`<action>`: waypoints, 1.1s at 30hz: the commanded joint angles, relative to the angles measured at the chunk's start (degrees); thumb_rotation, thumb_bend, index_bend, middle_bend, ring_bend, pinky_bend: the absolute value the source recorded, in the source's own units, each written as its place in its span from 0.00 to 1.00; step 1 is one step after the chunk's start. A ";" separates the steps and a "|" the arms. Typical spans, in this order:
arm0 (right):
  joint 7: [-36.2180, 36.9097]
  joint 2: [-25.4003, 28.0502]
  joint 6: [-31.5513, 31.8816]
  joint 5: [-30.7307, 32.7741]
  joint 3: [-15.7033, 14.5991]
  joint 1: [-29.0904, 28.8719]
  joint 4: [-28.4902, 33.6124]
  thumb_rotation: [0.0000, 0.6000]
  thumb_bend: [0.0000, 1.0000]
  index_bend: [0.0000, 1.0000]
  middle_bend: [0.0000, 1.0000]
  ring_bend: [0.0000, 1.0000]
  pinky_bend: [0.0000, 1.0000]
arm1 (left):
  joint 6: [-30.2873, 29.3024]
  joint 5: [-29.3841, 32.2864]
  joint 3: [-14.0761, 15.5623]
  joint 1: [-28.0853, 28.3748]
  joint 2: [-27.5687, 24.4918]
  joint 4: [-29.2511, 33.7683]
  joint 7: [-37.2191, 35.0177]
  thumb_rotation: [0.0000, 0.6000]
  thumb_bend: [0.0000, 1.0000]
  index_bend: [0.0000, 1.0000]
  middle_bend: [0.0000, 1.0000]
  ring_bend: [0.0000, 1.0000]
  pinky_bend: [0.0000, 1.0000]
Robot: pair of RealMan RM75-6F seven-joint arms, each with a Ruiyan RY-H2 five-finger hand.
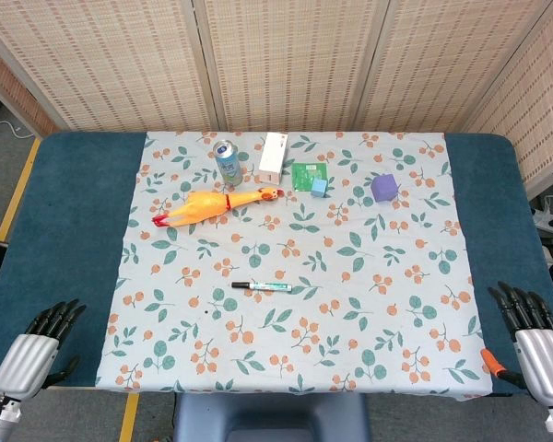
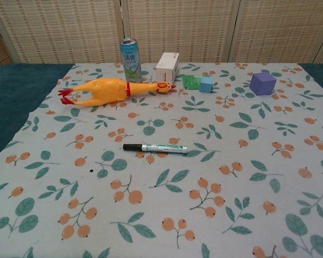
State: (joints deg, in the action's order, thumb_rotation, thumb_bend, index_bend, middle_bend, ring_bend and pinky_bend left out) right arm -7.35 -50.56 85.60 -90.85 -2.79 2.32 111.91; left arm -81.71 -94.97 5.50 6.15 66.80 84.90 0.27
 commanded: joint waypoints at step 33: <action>-39.86 -41.48 -29.65 32.35 17.86 -35.15 -11.45 1.00 0.17 0.30 0.26 0.00 0.00 | 6.16 7.32 -3.31 2.86 1.91 -2.01 1.16 1.00 0.36 0.00 0.00 0.00 0.11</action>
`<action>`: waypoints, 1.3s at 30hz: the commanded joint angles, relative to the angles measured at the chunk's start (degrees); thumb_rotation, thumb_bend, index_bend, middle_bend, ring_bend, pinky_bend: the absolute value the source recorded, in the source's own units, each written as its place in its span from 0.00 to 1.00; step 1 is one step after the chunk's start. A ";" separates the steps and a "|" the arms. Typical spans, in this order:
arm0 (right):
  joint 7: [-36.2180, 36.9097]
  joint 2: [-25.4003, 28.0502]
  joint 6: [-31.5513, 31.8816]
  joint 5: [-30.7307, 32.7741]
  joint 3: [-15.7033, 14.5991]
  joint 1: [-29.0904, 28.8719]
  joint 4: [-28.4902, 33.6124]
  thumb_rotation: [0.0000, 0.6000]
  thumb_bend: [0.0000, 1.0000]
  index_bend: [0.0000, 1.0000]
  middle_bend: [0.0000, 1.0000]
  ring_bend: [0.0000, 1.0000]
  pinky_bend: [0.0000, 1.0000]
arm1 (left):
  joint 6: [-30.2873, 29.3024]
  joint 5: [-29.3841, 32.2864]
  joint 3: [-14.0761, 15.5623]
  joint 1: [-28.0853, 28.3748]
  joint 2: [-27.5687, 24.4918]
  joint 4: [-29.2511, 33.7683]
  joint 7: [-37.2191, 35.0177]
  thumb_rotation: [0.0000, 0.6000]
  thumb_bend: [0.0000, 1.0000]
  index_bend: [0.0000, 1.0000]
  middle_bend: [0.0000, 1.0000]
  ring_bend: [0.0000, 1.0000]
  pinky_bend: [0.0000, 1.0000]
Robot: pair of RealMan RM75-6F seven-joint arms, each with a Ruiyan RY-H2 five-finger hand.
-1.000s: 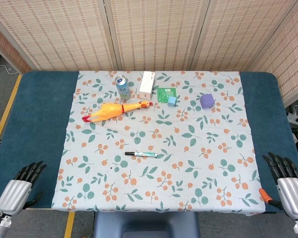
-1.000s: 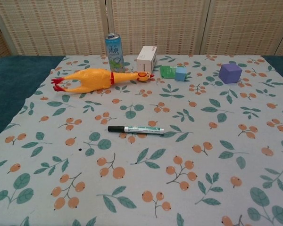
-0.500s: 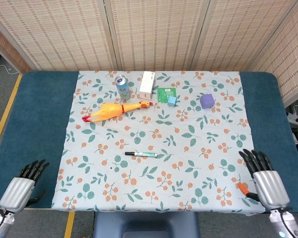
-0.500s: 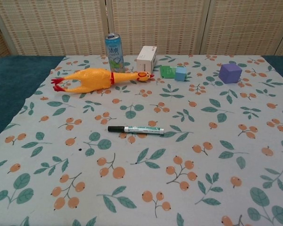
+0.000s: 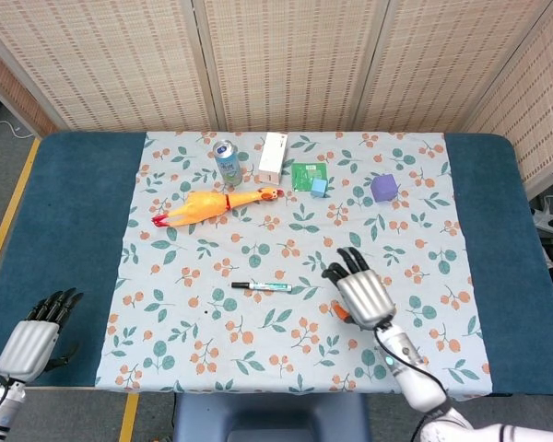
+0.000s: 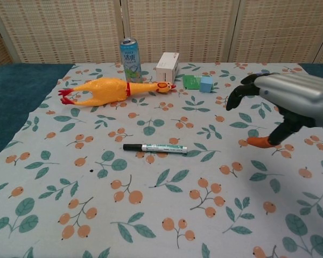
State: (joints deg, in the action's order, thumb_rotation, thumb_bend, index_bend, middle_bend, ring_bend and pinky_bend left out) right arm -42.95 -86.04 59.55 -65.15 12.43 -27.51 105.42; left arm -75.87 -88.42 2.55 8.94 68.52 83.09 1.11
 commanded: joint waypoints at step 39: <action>-17.75 -27.79 0.87 29.17 3.03 -28.34 -28.87 1.00 0.24 0.43 0.32 0.02 0.00 | 1.35 2.81 -0.83 0.28 -1.80 -0.87 -4.90 1.00 0.42 0.00 0.00 0.00 0.11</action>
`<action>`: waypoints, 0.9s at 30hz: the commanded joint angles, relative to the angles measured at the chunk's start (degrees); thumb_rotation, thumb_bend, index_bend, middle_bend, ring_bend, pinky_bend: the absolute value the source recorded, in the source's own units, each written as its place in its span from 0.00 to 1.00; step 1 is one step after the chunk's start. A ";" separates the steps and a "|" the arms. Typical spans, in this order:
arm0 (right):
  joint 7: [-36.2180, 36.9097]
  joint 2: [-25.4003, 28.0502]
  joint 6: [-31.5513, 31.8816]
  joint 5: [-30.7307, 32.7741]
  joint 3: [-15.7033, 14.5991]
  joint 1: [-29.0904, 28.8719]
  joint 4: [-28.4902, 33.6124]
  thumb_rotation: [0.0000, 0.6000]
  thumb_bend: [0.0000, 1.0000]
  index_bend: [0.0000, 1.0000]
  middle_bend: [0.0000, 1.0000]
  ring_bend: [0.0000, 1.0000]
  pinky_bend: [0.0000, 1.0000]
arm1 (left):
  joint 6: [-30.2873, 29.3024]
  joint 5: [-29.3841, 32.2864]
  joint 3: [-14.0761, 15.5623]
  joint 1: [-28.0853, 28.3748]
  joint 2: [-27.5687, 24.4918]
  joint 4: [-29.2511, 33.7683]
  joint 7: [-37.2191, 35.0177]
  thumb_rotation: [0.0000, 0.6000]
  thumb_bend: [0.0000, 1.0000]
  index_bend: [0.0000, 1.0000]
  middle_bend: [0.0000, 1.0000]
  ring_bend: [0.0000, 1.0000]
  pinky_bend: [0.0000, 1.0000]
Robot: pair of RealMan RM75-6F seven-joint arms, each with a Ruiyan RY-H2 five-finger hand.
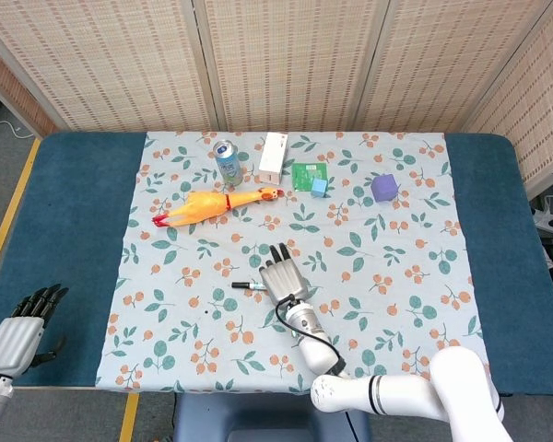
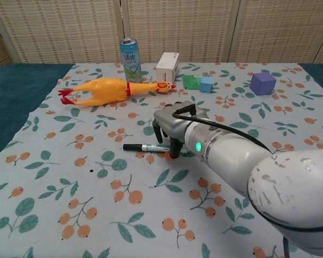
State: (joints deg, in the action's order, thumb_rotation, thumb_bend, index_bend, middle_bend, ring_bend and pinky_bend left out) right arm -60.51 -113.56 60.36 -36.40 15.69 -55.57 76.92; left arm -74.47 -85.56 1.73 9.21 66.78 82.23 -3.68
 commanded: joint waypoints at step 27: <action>1.80 -1.83 2.61 -3.35 -2.65 -1.11 -1.41 1.00 0.28 0.74 0.60 0.30 0.14 | 0.58 0.41 0.10 0.12 -0.40 0.10 -0.35 1.00 0.42 0.00 0.00 0.00 0.11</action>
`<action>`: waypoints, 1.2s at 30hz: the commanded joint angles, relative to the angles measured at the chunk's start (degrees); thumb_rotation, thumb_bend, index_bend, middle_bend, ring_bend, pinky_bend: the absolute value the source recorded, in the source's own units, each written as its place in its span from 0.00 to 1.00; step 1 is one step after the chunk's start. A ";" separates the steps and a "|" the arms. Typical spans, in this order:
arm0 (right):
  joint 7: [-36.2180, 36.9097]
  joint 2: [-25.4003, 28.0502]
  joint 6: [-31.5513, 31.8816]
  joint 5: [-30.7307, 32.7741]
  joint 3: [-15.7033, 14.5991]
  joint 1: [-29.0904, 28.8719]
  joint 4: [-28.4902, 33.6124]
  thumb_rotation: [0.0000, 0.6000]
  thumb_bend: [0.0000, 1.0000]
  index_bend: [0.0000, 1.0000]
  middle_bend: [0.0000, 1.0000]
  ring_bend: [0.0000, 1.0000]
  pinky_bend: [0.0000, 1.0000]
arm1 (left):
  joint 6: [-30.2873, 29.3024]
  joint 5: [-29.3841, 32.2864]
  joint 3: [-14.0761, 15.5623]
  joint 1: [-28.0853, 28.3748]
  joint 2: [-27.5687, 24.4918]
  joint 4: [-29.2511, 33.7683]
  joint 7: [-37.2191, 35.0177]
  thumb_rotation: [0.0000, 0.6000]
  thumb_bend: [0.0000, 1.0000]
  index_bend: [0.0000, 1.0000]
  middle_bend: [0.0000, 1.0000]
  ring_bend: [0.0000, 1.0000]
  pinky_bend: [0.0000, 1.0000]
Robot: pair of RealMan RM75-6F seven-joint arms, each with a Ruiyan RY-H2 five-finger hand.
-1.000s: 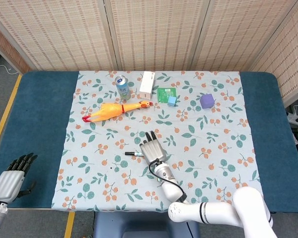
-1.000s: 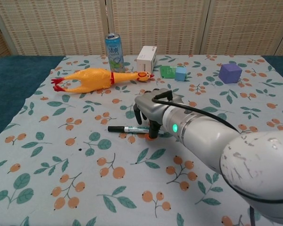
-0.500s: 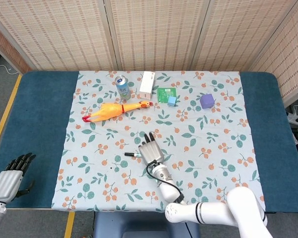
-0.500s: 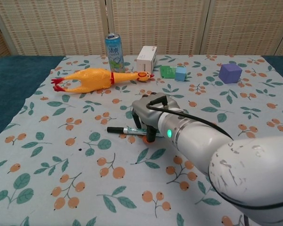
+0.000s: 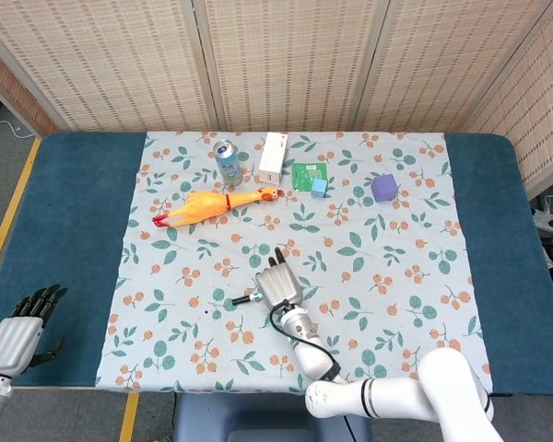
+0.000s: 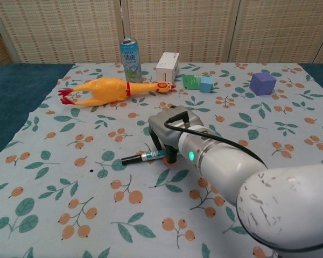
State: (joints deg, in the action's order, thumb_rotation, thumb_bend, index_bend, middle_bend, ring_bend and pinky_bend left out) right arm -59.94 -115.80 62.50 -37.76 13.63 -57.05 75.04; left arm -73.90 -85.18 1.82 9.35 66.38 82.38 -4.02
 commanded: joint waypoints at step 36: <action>15.37 10.35 -3.31 -12.87 -1.24 3.48 7.28 1.00 0.29 0.89 0.82 0.53 0.24 | 7.86 2.59 -10.08 14.30 16.57 10.34 33.78 1.00 0.43 0.26 0.87 0.81 0.94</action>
State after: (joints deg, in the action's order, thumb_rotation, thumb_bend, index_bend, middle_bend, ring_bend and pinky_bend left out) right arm -44.25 -104.89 59.17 -50.98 12.47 -53.40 83.07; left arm -67.69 -85.29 -6.23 21.33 79.60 91.73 26.03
